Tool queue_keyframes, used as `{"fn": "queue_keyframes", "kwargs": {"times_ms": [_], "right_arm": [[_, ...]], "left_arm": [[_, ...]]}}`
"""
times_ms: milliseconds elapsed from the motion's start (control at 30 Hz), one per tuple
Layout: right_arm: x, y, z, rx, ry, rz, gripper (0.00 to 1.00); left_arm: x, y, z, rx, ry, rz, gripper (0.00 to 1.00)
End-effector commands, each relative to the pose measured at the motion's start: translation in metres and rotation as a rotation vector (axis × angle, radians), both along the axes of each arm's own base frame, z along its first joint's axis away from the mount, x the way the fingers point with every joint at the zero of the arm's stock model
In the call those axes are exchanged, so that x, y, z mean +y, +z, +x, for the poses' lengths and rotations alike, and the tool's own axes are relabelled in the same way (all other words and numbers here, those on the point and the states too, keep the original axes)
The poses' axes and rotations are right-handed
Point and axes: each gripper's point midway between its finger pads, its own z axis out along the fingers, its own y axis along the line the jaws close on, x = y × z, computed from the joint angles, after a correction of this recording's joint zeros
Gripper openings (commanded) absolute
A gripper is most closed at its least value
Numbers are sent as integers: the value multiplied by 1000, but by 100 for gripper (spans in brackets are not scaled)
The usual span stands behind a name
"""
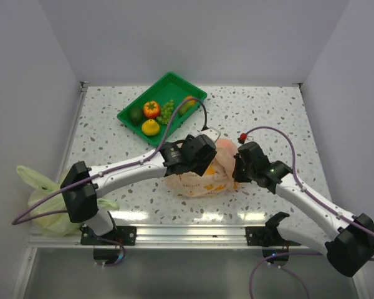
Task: Untie the knot of the plastic bag and take out the fruit
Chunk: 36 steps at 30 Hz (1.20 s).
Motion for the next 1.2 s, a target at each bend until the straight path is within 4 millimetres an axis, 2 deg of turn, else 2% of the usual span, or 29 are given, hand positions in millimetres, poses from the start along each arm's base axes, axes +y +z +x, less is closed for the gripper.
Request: {"fn": "queue_keyframes", "kwargs": {"times_ms": [0,100,267,333,400,533,767,933,1067,1167], "right_arm": [[4,12,7,-54,-2,28,0],[5,9,5,-43,-4,35,0],[5,7,2,-40,-6,48,0],[4,6,1,-37,-7,47,0],[4,5,-1,-35,-4,44,0],[1,6,-2,-37,-7,43,0],[-2,0,-9,-27,-9,43,0],[-1,1,-10,-28,-9,53,0],[1,1,-10,-23,3,59,0],[4,-1,-12,-12,14,69,0]], "left_arm": [[3,-20,8,-8,31,67,68],[4,-37,15,-14,36,123,67],[5,-49,30,-71,79,170,64],[4,-60,36,-80,76,191,64],[9,-70,44,-90,100,226,64],[23,-77,57,-118,149,256,64],[42,-66,78,-182,215,244,80],[55,-71,87,-195,246,223,91],[66,-76,92,-224,277,227,97],[65,-68,99,-272,304,174,100]]}}
